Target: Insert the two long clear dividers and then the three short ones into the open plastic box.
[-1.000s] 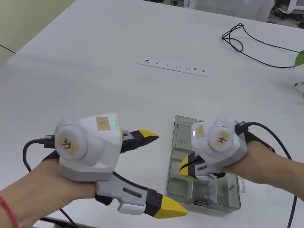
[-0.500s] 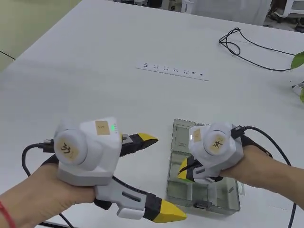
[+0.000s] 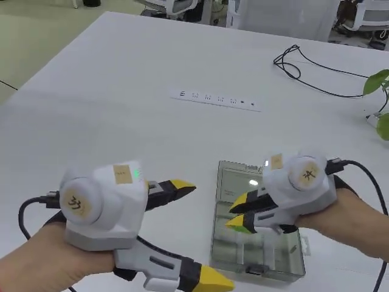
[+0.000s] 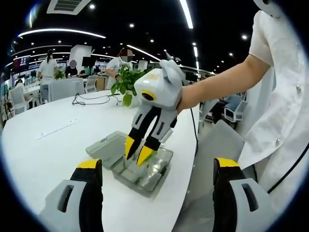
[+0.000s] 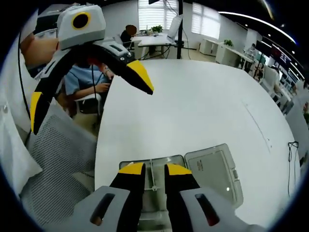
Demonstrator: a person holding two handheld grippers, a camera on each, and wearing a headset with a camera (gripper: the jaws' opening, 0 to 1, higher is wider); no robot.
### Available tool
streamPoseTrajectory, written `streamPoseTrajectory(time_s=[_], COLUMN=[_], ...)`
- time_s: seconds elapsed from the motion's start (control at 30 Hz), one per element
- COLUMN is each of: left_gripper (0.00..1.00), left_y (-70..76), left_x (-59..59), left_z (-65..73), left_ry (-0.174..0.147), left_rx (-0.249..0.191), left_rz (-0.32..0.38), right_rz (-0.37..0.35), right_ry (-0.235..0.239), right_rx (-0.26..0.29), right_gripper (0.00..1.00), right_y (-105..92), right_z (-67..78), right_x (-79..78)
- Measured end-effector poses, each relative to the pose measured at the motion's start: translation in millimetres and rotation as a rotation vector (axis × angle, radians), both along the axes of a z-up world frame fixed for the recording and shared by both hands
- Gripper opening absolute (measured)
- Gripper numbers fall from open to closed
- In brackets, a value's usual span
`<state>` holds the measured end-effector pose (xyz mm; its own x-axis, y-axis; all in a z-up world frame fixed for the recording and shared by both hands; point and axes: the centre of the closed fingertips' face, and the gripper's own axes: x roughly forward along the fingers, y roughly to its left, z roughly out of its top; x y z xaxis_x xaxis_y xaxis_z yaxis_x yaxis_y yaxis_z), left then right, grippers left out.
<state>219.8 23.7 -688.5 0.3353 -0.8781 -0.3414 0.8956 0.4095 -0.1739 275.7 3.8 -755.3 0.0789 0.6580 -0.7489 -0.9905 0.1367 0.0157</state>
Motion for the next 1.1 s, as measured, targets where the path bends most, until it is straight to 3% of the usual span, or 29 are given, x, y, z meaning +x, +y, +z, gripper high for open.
streamPoseTrajectory(time_s=[0.3,0.6,0.9,1.1], left_gripper=[0.98,0.98,0.99,0.99], left_y=[1.1,0.6,1.4,0.7], left_x=[-2.9,-7.3,-9.4,-9.9], left_z=[2.4,3.8,2.4,3.0], left_ry=[-0.006,-0.008,-0.008,-0.008], left_rx=[0.002,0.003,0.008,0.009], left_rz=[0.008,0.008,0.012,0.011], right_rz=[-0.131,-0.244,-0.321,-0.342], right_ry=[0.007,-0.010,-0.014,-0.007], right_rx=[0.099,0.143,0.131,0.103], right_gripper=[0.26,0.32,0.37,0.42], right_y=[-37.5,-82.8,-124.2,-137.3], right_z=[32.7,50.3,47.1,40.9], right_x=[-1.0,-0.6,1.2,-3.2])
